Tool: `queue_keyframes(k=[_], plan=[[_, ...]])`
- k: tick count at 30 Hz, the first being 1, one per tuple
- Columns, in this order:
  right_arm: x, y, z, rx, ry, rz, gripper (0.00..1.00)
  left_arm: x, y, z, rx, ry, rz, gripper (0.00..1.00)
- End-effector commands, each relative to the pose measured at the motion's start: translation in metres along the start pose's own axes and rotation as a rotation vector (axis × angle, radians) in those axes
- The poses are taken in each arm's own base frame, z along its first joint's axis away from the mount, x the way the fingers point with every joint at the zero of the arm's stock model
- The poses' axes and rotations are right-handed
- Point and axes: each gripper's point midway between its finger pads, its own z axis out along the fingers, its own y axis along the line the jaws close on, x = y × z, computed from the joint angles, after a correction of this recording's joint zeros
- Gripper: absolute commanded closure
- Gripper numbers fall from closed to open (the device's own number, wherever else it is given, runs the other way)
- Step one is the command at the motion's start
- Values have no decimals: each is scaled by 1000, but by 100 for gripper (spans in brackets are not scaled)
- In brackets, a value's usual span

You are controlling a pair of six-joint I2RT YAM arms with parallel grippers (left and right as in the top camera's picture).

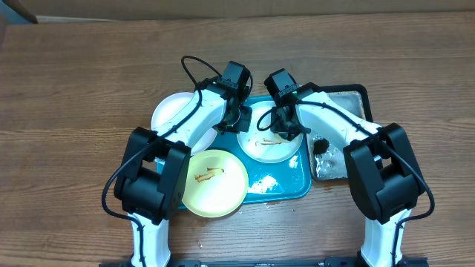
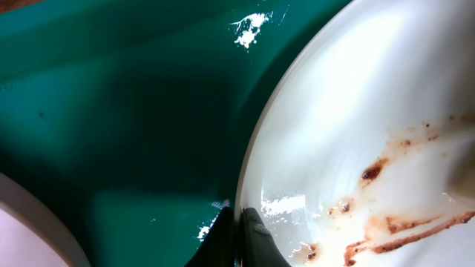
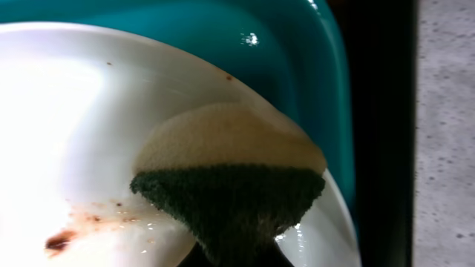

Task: Clean dirty plates on tray and stack at the side
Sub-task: 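Scrub the white plate with the sponge while the left gripper holds its rim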

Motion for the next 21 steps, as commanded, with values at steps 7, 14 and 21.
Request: queue_keyframes(k=[7,14,21], plan=[[47,3,45,-72,195,-117,96,-15,-13,-11,38,-51,3,96],[53,62,30,-408,257,-112,96,-15,-13,-11,39,-53,3,96],[56,85,17,-555,290,-106,96,-16,-13,-11,40,-57,3,96]])
